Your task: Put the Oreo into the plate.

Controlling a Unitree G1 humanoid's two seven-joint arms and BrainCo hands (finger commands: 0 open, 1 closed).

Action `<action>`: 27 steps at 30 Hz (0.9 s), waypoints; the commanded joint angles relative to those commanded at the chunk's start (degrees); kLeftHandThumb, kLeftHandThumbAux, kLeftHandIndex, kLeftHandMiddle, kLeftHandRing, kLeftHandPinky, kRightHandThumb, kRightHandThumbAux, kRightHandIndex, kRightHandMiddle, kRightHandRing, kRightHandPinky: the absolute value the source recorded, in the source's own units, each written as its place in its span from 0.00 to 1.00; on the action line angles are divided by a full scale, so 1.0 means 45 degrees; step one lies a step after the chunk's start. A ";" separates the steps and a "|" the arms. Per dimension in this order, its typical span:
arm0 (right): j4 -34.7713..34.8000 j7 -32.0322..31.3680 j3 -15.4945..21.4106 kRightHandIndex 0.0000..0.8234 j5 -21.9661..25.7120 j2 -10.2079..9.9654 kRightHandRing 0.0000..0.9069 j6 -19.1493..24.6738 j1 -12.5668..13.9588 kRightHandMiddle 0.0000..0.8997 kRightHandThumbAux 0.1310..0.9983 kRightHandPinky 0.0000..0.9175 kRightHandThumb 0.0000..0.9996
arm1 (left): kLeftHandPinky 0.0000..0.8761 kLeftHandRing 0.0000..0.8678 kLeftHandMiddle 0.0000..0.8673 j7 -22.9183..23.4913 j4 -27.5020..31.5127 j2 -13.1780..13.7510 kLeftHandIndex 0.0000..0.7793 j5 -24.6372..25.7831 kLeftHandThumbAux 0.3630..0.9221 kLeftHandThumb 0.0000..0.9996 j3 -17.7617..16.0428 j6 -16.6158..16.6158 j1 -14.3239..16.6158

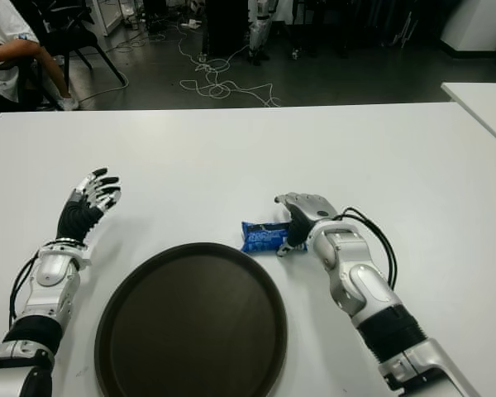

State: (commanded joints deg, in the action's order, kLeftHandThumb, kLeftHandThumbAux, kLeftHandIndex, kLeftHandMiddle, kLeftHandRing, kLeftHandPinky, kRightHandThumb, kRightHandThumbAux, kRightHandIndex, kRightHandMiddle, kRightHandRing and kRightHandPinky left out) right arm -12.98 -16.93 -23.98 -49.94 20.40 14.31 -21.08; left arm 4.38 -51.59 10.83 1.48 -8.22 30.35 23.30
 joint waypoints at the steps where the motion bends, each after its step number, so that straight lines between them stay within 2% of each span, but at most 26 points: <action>1: -0.0048 0.0033 0.0001 0.18 0.0017 -0.0008 0.16 -0.0004 -0.0013 0.18 0.74 0.11 0.00 | 0.25 0.27 0.28 -0.0029 0.0018 -0.0006 0.19 -0.0015 0.51 0.16 0.0004 -0.0014 -0.0001; 6: -0.0505 0.0199 -0.0016 0.20 0.0191 -0.0028 0.17 -0.0145 -0.0187 0.20 0.74 0.12 0.00 | 0.24 0.27 0.28 -0.0209 0.0027 -0.0007 0.19 -0.0135 0.47 0.16 0.0068 -0.0019 0.0000; 10: -0.0938 0.0371 -0.0065 0.22 0.0330 -0.0016 0.18 -0.0269 -0.0368 0.21 0.74 0.13 0.00 | 0.23 0.27 0.28 -0.0226 -0.0017 -0.0030 0.20 -0.0126 0.48 0.17 0.0083 0.0115 0.0006; 19: -0.1538 0.0830 -0.0016 0.23 0.0619 0.0007 0.19 -0.0512 -0.0490 0.21 0.72 0.14 0.00 | 0.25 0.28 0.29 -0.0051 -0.0004 -0.0154 0.21 0.0087 0.50 0.18 0.0037 0.0174 0.0036; 27: -0.1828 0.1157 -0.0021 0.24 0.0961 0.0146 0.20 -0.1006 -0.0557 0.22 0.74 0.16 0.00 | 0.24 0.28 0.29 -0.0110 -0.0039 -0.0200 0.21 -0.0045 0.47 0.17 0.0102 0.0292 0.0060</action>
State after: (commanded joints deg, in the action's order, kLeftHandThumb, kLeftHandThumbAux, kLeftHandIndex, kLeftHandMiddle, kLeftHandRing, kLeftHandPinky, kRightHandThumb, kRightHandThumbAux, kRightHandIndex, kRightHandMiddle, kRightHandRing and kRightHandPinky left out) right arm -21.21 -11.72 -24.07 -45.62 21.06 9.78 -23.59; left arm 3.89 -51.77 9.93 1.28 -7.77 31.66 23.57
